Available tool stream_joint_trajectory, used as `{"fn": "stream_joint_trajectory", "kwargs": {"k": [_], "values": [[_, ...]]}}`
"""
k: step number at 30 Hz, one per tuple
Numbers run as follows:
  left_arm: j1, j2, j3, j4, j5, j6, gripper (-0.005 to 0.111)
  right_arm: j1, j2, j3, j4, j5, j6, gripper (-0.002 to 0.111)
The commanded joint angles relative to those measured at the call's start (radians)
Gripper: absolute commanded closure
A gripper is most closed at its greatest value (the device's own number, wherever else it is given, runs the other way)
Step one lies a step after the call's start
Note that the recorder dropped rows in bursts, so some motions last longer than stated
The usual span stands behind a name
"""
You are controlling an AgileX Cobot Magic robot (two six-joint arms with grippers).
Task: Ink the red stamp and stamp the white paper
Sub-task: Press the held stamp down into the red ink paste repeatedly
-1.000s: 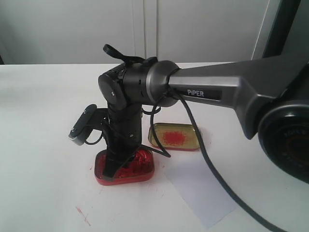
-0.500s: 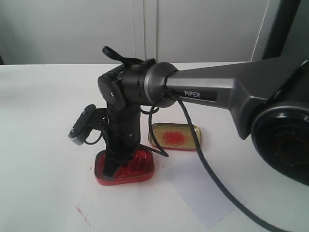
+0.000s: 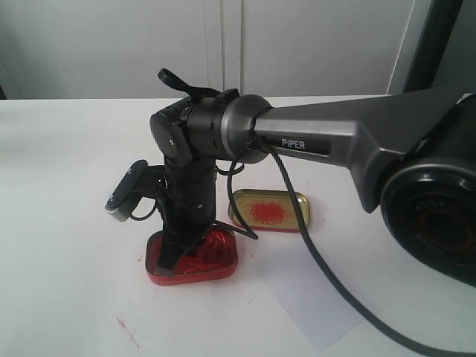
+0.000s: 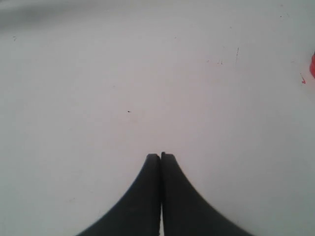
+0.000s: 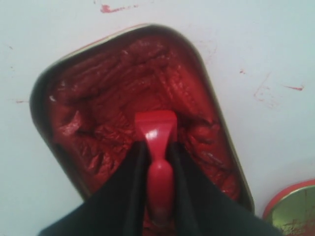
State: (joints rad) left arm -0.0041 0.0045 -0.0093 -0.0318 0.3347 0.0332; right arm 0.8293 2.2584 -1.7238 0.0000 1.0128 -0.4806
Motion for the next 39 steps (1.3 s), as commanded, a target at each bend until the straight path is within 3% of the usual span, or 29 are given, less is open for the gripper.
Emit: {"fn": "stream_joint_trajectory", "kwargs": {"k": [1,30,39], "values": [[0.002,-0.004,0.009,-0.004,0.007,-0.008,0.107,0.001,0.067,0.038,0.009,0.008,-0.009,0.108],[0.002,-0.004,0.009,-0.004,0.007,-0.008,0.107,-0.002,-0.142,0.038,0.013,-0.085,0.086,0.108],[0.002,-0.004,0.009,-0.004,0.007,-0.008,0.107,-0.071,-0.141,0.038,0.195,-0.076,0.063,0.108]]}}
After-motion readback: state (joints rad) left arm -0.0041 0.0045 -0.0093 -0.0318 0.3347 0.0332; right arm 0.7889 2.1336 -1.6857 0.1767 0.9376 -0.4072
